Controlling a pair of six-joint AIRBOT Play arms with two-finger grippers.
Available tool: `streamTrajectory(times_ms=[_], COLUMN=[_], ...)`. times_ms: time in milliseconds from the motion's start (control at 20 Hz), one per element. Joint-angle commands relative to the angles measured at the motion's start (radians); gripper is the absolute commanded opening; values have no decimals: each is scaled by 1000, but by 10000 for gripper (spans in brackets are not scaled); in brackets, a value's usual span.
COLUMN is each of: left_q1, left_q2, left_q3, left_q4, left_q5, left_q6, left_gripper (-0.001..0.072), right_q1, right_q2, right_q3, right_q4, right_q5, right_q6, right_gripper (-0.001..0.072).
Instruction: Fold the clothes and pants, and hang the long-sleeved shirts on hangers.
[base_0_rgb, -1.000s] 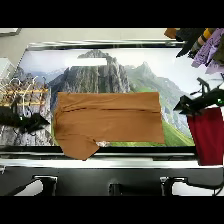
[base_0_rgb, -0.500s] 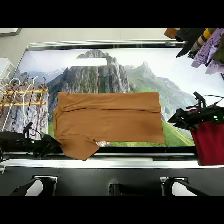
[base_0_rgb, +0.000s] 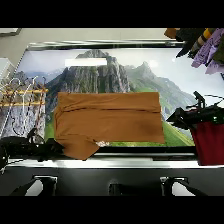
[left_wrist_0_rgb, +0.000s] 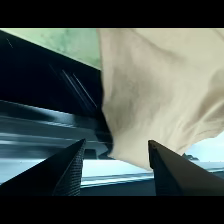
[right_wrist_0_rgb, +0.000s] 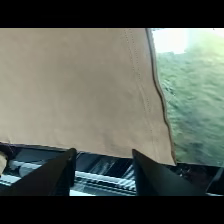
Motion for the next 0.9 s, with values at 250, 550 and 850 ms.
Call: streamTrajectory(times_ms=[250, 550, 850], left_q1=[-126, -125, -125], left_q2=[-8, -8, -8], left_q3=[-26, -26, -26], left_q4=[-63, -59, -59], left_q5=[-106, -98, -95], left_q6=[-22, -22, -18], left_gripper=[262, 15, 15], right_q1=[-1, -13, -189], right_q2=[3, 51, -47], right_q3=[0, 8, -35], right_q4=[3, -11, -11], right_q5=[16, -6, 63], right_q6=[-13, -15, -21], right_gripper=[385, 371, 396])
